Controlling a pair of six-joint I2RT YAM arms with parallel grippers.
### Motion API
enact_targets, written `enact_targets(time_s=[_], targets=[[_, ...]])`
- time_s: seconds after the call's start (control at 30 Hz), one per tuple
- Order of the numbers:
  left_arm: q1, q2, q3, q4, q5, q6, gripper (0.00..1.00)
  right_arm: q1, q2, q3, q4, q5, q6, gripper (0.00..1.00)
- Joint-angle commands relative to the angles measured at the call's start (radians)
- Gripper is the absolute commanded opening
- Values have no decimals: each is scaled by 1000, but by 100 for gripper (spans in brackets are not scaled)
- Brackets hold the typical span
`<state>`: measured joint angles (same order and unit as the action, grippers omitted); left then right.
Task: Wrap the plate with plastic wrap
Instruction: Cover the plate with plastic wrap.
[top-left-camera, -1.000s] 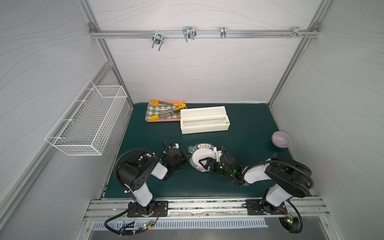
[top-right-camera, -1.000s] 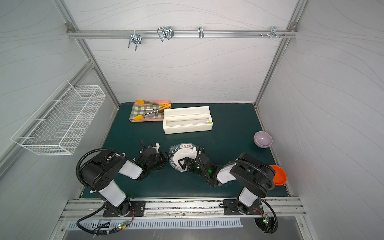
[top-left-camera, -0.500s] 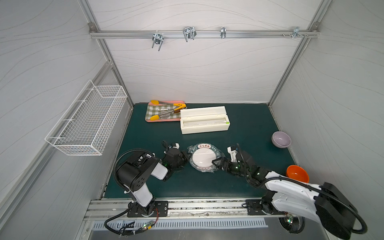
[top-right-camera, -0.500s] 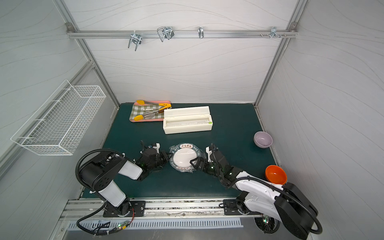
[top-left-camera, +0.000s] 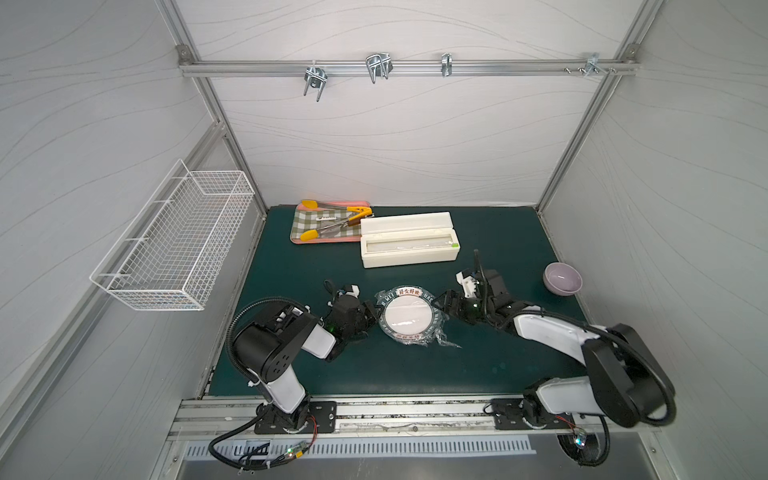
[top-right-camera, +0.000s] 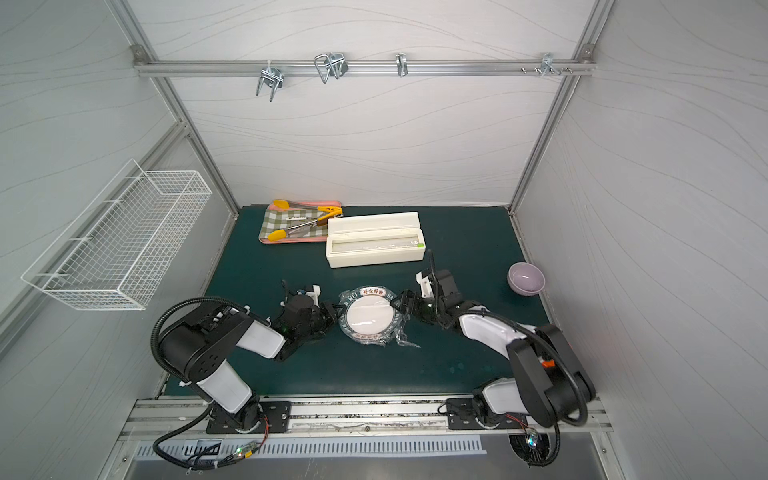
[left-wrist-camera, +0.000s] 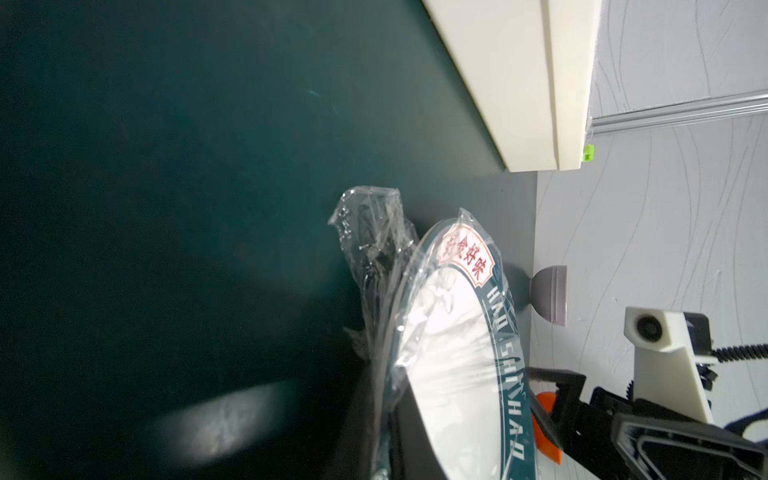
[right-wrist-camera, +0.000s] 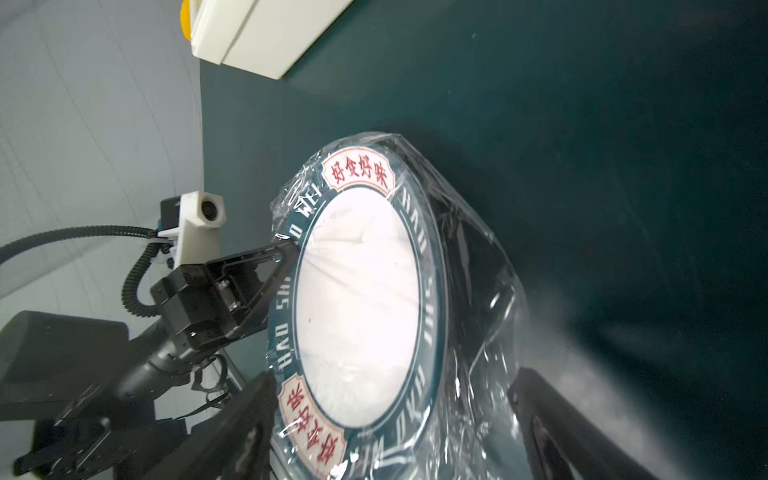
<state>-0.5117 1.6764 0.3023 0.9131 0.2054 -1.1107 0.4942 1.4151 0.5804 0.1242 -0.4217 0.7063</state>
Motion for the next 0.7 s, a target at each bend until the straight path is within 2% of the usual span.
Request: enact_targets(time_s=[0.0, 0.2, 0.33, 0.53, 0.67], targets=[[-3, 18, 28, -56, -6, 13, 0, 2, 84, 41, 101, -33, -42, 90], [-2, 53, 35, -15, 27, 14, 0, 94, 230, 41, 237, -143, 13, 89], [-3, 67, 37, 15, 38, 9, 0, 149, 297, -16, 458, -190, 174, 88], [-1, 96, 43, 55, 30, -13, 0, 195, 329, -116, 680, -179, 364, 88], [2, 95, 46, 75, 9, -43, 0, 212, 307, -141, 708, -170, 422, 88]])
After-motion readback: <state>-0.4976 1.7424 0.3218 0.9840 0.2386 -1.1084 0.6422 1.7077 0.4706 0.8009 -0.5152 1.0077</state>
